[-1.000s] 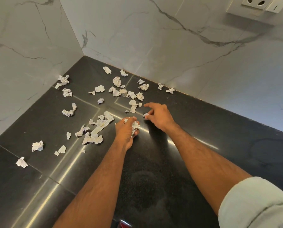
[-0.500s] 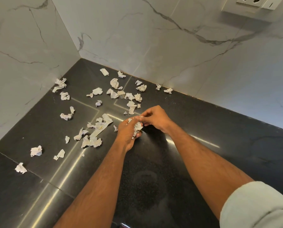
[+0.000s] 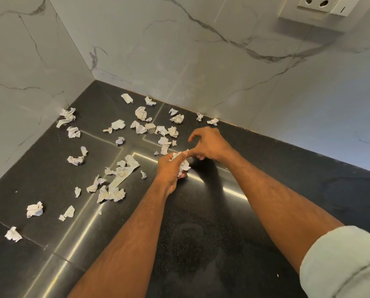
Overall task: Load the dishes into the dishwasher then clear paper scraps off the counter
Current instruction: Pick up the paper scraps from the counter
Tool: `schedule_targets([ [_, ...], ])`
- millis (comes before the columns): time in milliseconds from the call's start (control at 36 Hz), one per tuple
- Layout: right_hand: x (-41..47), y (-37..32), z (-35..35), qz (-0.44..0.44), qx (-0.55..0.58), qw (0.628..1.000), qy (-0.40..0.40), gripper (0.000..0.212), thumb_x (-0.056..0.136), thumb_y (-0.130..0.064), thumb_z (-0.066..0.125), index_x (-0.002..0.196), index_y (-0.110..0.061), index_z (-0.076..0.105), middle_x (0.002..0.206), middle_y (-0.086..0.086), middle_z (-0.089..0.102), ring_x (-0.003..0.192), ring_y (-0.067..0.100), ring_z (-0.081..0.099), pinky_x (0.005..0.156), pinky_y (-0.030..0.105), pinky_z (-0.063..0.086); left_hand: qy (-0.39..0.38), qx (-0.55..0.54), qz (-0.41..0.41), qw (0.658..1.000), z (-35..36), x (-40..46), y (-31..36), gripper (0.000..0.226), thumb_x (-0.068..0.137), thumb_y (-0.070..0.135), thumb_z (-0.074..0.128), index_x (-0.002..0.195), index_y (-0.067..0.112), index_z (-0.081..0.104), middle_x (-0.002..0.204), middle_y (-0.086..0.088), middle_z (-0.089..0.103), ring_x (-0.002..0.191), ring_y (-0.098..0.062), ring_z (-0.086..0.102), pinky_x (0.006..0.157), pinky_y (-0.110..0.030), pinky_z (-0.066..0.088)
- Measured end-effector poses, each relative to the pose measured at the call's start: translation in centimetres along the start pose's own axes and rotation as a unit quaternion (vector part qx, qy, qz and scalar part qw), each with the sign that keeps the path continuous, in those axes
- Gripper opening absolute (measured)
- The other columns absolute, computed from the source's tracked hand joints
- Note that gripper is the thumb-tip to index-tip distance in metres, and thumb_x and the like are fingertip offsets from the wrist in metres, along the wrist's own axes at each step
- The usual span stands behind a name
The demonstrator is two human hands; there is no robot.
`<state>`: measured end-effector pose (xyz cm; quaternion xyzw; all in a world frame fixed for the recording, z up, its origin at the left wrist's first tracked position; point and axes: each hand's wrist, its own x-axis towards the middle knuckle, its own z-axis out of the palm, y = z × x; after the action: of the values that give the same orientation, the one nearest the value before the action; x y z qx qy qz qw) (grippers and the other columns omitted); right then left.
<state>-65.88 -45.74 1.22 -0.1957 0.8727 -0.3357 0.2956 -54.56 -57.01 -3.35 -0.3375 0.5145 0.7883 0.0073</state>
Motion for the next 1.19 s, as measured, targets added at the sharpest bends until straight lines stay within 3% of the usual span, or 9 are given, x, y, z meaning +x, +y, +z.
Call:
schedule_targets([
  [56, 0.9, 0.4, -0.8, -0.002, -0.014, 1.0, 0.008, 0.045, 0.069, -0.026, 0.091, 0.105, -0.018, 0.065, 0.079, 0.003, 0.074, 0.065, 0.015, 0.072, 0.066, 0.031, 0.062, 0.003, -0.008, -0.001, 1.0, -0.1, 0.2, 0.3, 0.017, 0.09, 0.018, 0.073, 0.096, 0.004, 0.068, 0.068, -0.007, 0.06, 0.054, -0.014, 0.053, 0.042, -0.023, 0.037],
  [194, 4.5, 1.4, -2.8, -0.038, -0.162, 0.978, 0.129, 0.037, 0.092, -0.007, 0.065, 0.129, -0.014, 0.065, 0.127, 0.012, 0.061, 0.115, 0.027, 0.058, 0.102, 0.037, 0.047, 0.013, -0.021, 0.007, 1.0, -0.5, 0.6, 0.9, 0.015, 0.09, 0.017, 0.073, 0.088, 0.005, 0.064, 0.065, -0.006, 0.054, 0.05, -0.012, 0.048, 0.04, -0.021, 0.034],
  [361, 7.3, 0.4, -3.0, -0.038, -0.372, 0.925, 0.063, 0.053, 0.097, -0.011, 0.052, 0.148, -0.016, 0.039, 0.142, 0.016, 0.046, 0.133, 0.04, 0.037, 0.104, 0.049, 0.04, 0.015, -0.02, 0.012, 1.0, -1.6, 0.5, 1.3, 0.013, 0.09, 0.016, 0.074, 0.087, 0.006, 0.065, 0.07, -0.007, 0.054, 0.054, -0.013, 0.048, 0.041, -0.021, 0.035],
  [528, 7.0, 0.3, -1.1, -0.056, -0.385, 0.917, 0.091, 0.033, 0.093, -0.001, 0.057, 0.124, -0.008, 0.065, 0.123, 0.016, 0.058, 0.117, 0.033, 0.055, 0.096, 0.04, 0.047, 0.014, -0.015, 0.012, 1.0, -2.8, 0.2, 1.4, 0.012, 0.091, 0.014, 0.072, 0.09, 0.006, 0.064, 0.071, -0.007, 0.055, 0.053, -0.011, 0.05, 0.042, -0.021, 0.035],
  [667, 5.1, 0.9, -0.2, -0.058, -0.314, 0.941, 0.111, 0.021, 0.09, 0.002, 0.056, 0.107, -0.011, 0.061, 0.106, 0.016, 0.063, 0.099, 0.034, 0.061, 0.073, 0.035, 0.045, 0.013, -0.013, 0.012, 1.0, -3.1, 0.0, 1.1, 0.012, 0.092, 0.015, 0.071, 0.086, 0.007, 0.063, 0.071, -0.007, 0.053, 0.055, -0.012, 0.049, 0.044, -0.021, 0.035],
  [833, 3.7, 2.2, -2.5, 0.003, -0.218, 0.951, 0.218, 0.044, 0.09, 0.0, 0.056, 0.132, -0.013, 0.053, 0.106, 0.02, 0.064, 0.1, 0.04, 0.061, 0.081, 0.044, 0.055, 0.012, -0.007, 0.006, 1.0, -2.9, -0.3, 0.9, 0.013, 0.091, 0.017, 0.072, 0.084, 0.01, 0.064, 0.071, -0.006, 0.055, 0.059, -0.013, 0.05, 0.051, -0.025, 0.036],
  [917, 4.0, 2.5, -3.9, 0.038, -0.24, 0.954, 0.178, 0.049, 0.092, -0.002, 0.059, 0.14, -0.013, 0.052, 0.122, 0.023, 0.062, 0.114, 0.043, 0.058, 0.091, 0.044, 0.051, 0.011, -0.012, 0.001, 1.0, -2.9, -0.4, 0.6, 0.012, 0.091, 0.017, 0.072, 0.087, 0.009, 0.063, 0.07, -0.005, 0.054, 0.059, -0.013, 0.049, 0.05, -0.025, 0.035],
  [1056, 4.2, 3.5, -3.9, 0.062, -0.241, 0.958, 0.141, 0.019, 0.096, -0.015, 0.063, 0.109, -0.003, 0.071, 0.1, 0.018, 0.066, 0.097, 0.035, 0.065, 0.079, 0.034, 0.05, 0.012, -0.019, -0.007, 1.0, -2.7, -0.7, 0.0, 0.013, 0.091, 0.016, 0.072, 0.09, 0.007, 0.063, 0.072, -0.008, 0.054, 0.058, -0.014, 0.048, 0.047, -0.024, 0.034],
  [1194, 2.7, 4.0, -2.5, 0.064, -0.228, 0.96, 0.146, 0.019, 0.098, -0.02, 0.062, 0.098, -0.004, 0.072, 0.091, 0.015, 0.067, 0.088, 0.032, 0.066, 0.076, 0.034, 0.053, 0.007, -0.038, -0.019, 0.999, -2.9, -1.1, -0.3, 0.013, 0.091, 0.015, 0.072, 0.091, 0.005, 0.063, 0.07, -0.006, 0.054, 0.053, -0.012, 0.046, 0.042, -0.022, 0.031],
])
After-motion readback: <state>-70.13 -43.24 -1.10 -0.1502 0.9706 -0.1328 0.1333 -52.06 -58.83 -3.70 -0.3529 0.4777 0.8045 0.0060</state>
